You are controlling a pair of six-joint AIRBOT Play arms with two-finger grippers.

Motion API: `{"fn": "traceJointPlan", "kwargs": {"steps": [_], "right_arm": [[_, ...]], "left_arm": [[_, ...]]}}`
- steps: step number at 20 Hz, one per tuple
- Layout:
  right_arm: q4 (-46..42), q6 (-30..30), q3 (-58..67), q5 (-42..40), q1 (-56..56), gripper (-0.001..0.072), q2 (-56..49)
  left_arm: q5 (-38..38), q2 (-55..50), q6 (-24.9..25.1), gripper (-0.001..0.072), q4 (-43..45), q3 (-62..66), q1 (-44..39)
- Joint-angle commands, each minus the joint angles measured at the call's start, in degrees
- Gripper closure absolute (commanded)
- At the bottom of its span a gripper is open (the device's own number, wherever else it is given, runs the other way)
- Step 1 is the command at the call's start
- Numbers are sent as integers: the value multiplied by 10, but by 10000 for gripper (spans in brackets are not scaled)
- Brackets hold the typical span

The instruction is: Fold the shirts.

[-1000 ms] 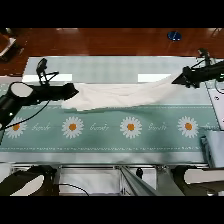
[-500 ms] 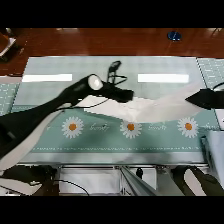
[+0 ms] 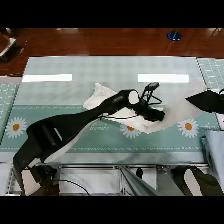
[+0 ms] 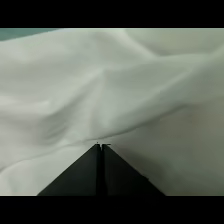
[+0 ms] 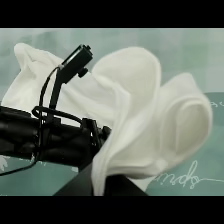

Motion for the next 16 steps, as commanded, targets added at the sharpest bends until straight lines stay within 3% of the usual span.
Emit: {"fn": "traceJointPlan", "kwargs": {"steps": [1, 4, 9, 13, 16], "right_arm": [[24, 1, 0, -4, 1, 690, 3], [58, 2, 0, -14, 1, 690, 2], [80, 3, 35, -29, 102, 690, -69], [80, 14, 109, -116, 256, 690, -204], [81, 16, 217, -125, 363, 689, -348]], "left_arm": [[-65, 24, -23, 685, 15, 14, 59], [-113, 105, -23, 686, 73, -10, 148], [-79, 366, -33, 685, 187, -202, 291], [-41, 604, -37, 686, 204, -386, 407], [-41, 728, -55, 686, 204, -494, 451]]}}
